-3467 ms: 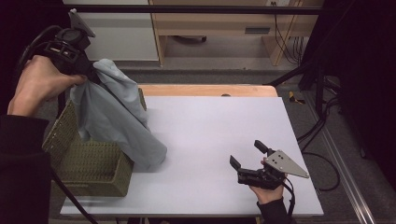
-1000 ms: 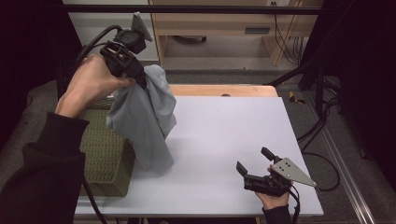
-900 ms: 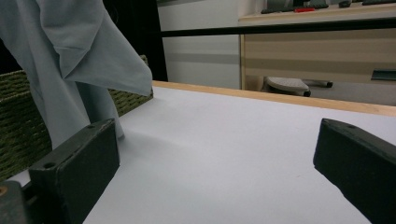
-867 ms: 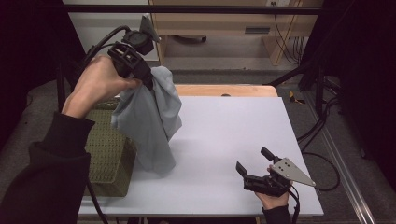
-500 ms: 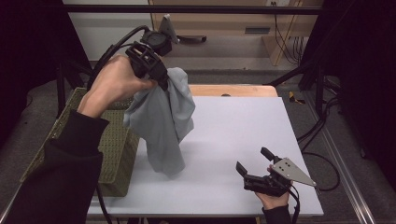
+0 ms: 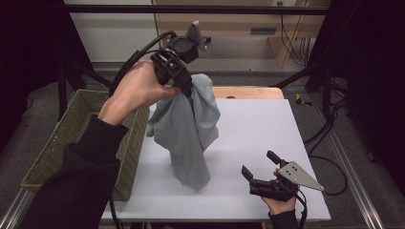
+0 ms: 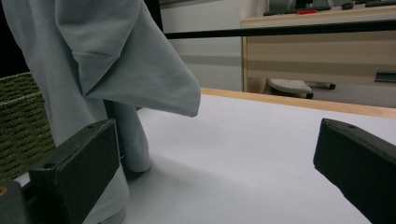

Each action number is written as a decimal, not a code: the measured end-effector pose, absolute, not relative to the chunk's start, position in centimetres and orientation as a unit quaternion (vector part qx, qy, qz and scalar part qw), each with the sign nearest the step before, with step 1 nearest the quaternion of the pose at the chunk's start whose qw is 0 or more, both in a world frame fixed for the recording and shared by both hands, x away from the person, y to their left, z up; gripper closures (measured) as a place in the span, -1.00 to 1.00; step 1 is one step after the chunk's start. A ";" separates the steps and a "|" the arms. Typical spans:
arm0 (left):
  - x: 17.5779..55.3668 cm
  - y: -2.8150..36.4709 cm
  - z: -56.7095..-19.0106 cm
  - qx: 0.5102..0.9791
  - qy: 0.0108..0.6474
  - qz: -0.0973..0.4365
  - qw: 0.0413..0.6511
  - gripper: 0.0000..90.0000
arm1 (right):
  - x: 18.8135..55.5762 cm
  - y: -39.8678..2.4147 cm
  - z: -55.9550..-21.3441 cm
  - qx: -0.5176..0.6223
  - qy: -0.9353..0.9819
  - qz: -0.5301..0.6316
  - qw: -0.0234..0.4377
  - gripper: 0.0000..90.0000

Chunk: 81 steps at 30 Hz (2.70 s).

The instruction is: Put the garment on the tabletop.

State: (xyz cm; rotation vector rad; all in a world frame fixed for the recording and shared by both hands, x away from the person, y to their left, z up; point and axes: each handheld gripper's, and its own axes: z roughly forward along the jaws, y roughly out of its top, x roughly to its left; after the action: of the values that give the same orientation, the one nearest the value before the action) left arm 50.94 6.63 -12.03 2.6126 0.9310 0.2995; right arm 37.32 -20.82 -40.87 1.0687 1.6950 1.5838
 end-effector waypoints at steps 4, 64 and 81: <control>50.9 6.1 -12.9 0.929 0.315 0.103 0.166 0.74 | 37.3 -20.8 -40.8 0.402 0.634 0.595 0.288 -0.99; 52.1 4.3 -29.3 0.943 0.282 0.021 0.173 0.69 | 37.2 -21.0 -40.9 0.406 0.634 0.593 0.284 -0.99; 51.8 4.1 -32.3 0.945 0.277 0.000 0.177 0.45 | 37.3 -21.0 -40.9 0.407 0.630 0.596 0.286 -0.99</control>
State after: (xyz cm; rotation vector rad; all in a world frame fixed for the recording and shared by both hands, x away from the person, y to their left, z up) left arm 51.83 4.07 -32.26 2.6740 0.7832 0.0003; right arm 37.34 -20.97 -40.89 1.0879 1.6850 1.5943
